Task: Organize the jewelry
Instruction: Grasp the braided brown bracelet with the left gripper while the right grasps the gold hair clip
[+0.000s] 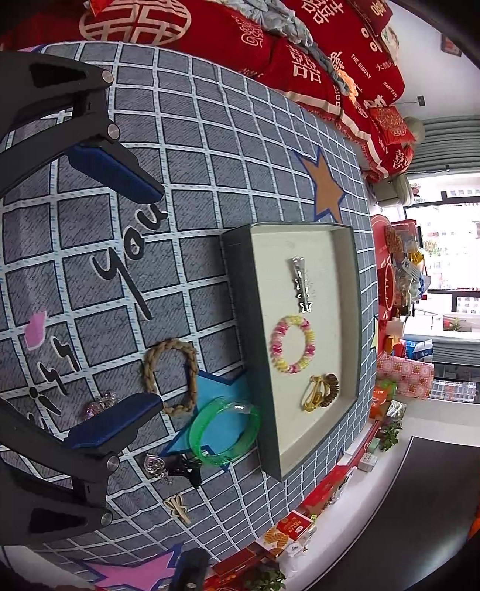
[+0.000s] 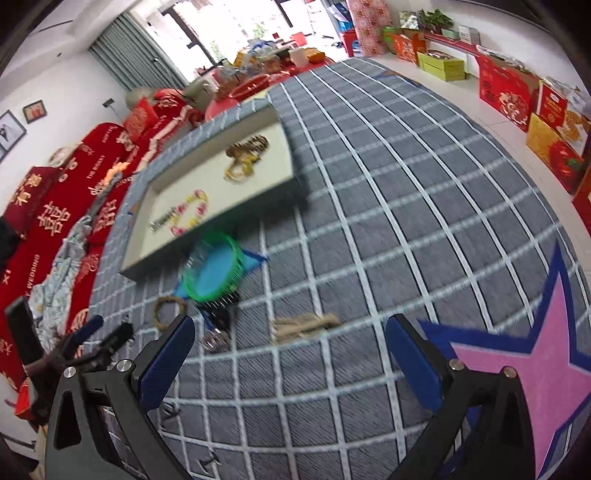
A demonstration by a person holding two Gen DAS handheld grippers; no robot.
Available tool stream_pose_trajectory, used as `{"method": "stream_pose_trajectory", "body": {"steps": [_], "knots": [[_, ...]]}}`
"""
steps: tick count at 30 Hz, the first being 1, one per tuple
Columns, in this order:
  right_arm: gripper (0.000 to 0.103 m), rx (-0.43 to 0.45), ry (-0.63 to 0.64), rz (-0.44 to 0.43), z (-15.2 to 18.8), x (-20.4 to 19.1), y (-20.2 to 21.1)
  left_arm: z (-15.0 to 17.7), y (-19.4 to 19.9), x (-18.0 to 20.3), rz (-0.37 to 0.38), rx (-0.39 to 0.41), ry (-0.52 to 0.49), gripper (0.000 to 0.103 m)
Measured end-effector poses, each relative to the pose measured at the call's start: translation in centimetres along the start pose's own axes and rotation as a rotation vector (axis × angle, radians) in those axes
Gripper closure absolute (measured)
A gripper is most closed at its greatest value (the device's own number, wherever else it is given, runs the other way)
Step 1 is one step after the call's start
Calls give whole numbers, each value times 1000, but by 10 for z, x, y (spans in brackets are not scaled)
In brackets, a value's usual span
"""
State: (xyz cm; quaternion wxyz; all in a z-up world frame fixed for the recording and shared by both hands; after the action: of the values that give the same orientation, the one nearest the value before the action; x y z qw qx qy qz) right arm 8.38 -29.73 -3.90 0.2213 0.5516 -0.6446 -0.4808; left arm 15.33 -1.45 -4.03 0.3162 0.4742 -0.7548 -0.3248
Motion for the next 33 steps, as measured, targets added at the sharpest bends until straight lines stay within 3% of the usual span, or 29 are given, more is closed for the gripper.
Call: {"method": "stream_pose_trajectory", "body": {"steps": [9,17,22,28,33], "knots": [[0,-15,36,119,24,7,-6,-4,-10,10,63,-43,-42,0],[0,-17,76,141,30,0,-9,-10,-23,23,87,-66,-79,0],[1,29,161,153,24,-1,-4,-14,-26,21,96,-73,-92,0],[23,37,335,161,14,-7,-9,-16,-28,27,138,-88,-125,0],[31,23,515,117,12,-17,-18,-16,-33,36,154,-102,-170,0]]}}
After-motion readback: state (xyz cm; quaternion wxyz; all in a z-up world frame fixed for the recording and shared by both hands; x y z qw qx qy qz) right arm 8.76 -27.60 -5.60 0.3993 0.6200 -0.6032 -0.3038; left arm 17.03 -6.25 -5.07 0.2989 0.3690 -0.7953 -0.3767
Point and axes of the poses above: each gripper's, at about its wrist camera, not at the fingertips, and y roughly against the way its jaws point, x to its right, z to its underside, the point moved 3 cm from there along -y, roughly the way its jaws point, and after that the axes turned 10 degrees about z, right-handed, at the moved point
